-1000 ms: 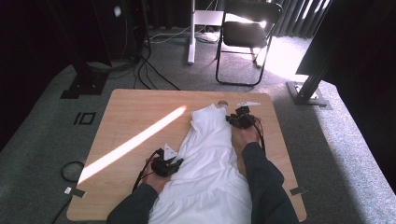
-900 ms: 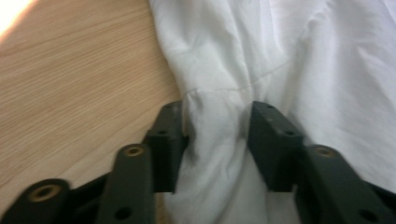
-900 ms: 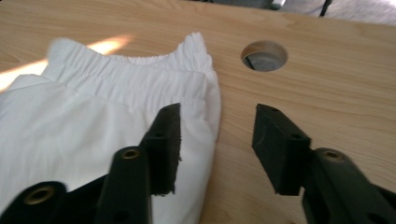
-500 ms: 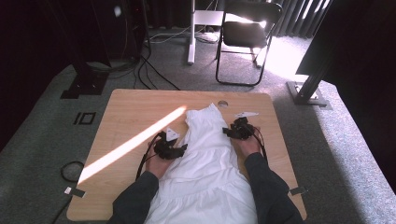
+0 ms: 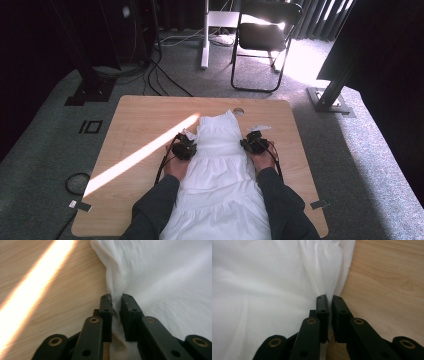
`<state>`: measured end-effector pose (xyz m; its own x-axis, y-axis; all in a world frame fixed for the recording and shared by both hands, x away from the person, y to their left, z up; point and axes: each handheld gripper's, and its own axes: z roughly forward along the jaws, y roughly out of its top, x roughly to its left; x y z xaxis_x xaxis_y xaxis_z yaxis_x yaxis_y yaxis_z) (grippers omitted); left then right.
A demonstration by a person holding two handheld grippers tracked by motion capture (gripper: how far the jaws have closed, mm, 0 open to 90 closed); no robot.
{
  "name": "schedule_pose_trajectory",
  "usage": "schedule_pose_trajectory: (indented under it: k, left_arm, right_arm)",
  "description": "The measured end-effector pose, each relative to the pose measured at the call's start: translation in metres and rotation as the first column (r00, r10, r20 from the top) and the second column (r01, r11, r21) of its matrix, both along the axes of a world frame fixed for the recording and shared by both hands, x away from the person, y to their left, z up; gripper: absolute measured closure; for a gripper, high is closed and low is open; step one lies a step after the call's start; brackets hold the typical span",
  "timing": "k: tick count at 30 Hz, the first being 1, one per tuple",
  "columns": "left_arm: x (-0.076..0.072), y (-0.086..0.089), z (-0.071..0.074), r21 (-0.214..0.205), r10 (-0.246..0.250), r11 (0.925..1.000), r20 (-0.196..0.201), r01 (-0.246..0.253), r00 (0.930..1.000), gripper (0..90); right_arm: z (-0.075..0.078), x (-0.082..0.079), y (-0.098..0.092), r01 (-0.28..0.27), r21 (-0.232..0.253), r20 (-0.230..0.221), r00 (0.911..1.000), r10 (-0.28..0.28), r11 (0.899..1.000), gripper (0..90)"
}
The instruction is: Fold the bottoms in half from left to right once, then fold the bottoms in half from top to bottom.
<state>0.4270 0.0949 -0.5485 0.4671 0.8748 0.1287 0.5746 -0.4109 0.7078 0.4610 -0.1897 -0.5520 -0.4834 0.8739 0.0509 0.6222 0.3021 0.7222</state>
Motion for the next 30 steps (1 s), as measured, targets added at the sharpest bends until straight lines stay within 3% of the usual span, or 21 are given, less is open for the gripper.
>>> schedule_pose_trajectory:
  k: [3, 5, 10, 14, 18, 21, 24, 28, 30]
  left_arm:
    - [-0.008, 0.004, 0.0, -0.026, -0.002, 0.9997, -0.008, 0.002, 1.0, 83.0]
    - [-0.024, 0.012, -0.001, -0.047, -0.033, 0.9984, -0.017, 0.032, 0.9993, 83.0]
    - [-0.054, 0.022, -0.001, -0.076, -0.083, 0.994, -0.05, 0.079, 0.9953, 83.4]
    - [-0.08, 0.029, -0.002, -0.084, -0.12, 0.9898, -0.055, 0.115, 0.9913, 83.4]
    - [-0.095, 0.033, -0.002, -0.086, -0.135, 0.9878, -0.057, 0.13, 0.9892, 83.3]
    - [-0.099, 0.033, -0.002, -0.064, -0.141, 0.9883, -0.044, 0.138, 0.989, 83.2]
    - [-0.098, 0.032, -0.002, -0.062, -0.141, 0.9885, -0.045, 0.138, 0.989, 82.9]
    - [-0.097, 0.033, -0.002, -0.063, -0.141, 0.9884, -0.048, 0.138, 0.9888, 80.1]
    - [-0.096, 0.033, -0.001, -0.059, -0.142, 0.9885, -0.05, 0.139, 0.9886, 80.1]
  right_arm:
    - [0.0, -0.01, 0.003, -0.01, -0.013, 0.003, 0.9999, 0.01, 1.0, 85.5]
    - [0.0, -0.03, 0.005, -0.033, -0.03, 0.003, 0.9995, 0.033, 0.999, 85.4]
    - [-0.001, -0.064, 0.004, -0.057, 0.006, -0.013, 0.9983, 0.057, 0.998, 85.0]
    - [-0.003, -0.09, 0.003, -0.084, 0.025, -0.023, 0.9961, 0.085, 0.996, 84.7]
    - [-0.002, -0.107, 0.004, -0.11, 0.032, -0.039, 0.993, 0.111, 0.993, 84.4]
    - [-0.001, -0.112, 0.005, -0.127, 0.025, -0.053, 0.9903, 0.128, 0.992, 81.6]
    - [0.001, -0.109, 0.004, -0.131, 0.02, -0.057, 0.9895, 0.132, 0.991, 65.1]
    - [0.01, -0.098, -0.004, -0.084, 0.063, -0.016, 0.9962, 0.086, 0.994, 48.9]
    - [0.017, -0.091, -0.004, -0.079, 0.062, 0.006, 0.9969, 0.078, 0.995, 43.0]
